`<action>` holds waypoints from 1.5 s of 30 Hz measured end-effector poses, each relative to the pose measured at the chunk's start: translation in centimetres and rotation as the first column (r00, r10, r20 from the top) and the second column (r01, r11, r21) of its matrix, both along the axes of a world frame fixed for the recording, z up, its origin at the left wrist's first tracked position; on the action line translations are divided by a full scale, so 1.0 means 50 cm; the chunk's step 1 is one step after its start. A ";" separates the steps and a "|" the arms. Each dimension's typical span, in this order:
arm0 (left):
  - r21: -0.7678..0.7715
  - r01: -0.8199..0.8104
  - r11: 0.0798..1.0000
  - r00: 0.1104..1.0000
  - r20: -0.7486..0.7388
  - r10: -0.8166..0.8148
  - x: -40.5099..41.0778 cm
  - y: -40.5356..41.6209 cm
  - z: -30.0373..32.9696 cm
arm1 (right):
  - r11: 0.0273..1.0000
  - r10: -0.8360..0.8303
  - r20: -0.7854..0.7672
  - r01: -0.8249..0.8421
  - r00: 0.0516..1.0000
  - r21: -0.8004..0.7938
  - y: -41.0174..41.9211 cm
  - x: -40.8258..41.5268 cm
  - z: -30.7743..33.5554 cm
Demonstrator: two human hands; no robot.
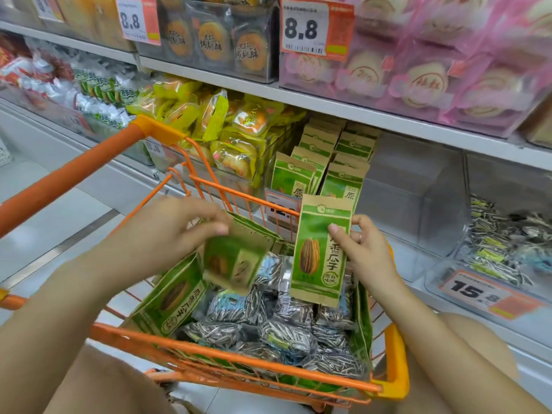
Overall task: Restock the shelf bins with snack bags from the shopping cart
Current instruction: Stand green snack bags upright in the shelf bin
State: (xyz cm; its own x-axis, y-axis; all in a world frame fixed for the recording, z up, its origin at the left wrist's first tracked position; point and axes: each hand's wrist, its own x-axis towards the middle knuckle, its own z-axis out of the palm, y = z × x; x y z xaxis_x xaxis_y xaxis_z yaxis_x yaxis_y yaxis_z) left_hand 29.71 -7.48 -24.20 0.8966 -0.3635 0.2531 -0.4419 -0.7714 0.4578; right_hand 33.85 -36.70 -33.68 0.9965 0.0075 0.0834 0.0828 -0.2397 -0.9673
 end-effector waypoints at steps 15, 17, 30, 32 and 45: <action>-0.559 -0.318 0.765 0.922 -0.371 0.112 0.084 -0.148 -0.080 | 0.998 0.051 -0.003 -0.051 0.999 0.034 -0.009 -0.002 -0.004; -0.560 -0.364 0.745 0.905 -0.401 0.141 0.094 -0.172 -0.102 | 0.994 0.084 -0.020 -0.083 0.996 0.065 -0.005 0.000 -0.007; -0.741 -0.512 0.434 0.858 -0.469 0.212 0.083 -0.293 -0.144 | 0.983 0.160 0.010 -0.160 0.987 0.086 0.010 -0.021 0.009; -0.760 -0.465 0.455 0.885 -0.403 0.231 0.081 -0.305 -0.138 | 0.991 0.111 0.069 -0.116 0.991 0.061 0.009 -0.020 0.011; -0.582 -0.356 0.731 0.926 -0.325 0.191 0.131 -0.295 -0.157 | 0.894 -0.315 -0.034 0.308 0.948 0.326 -0.143 0.152 0.108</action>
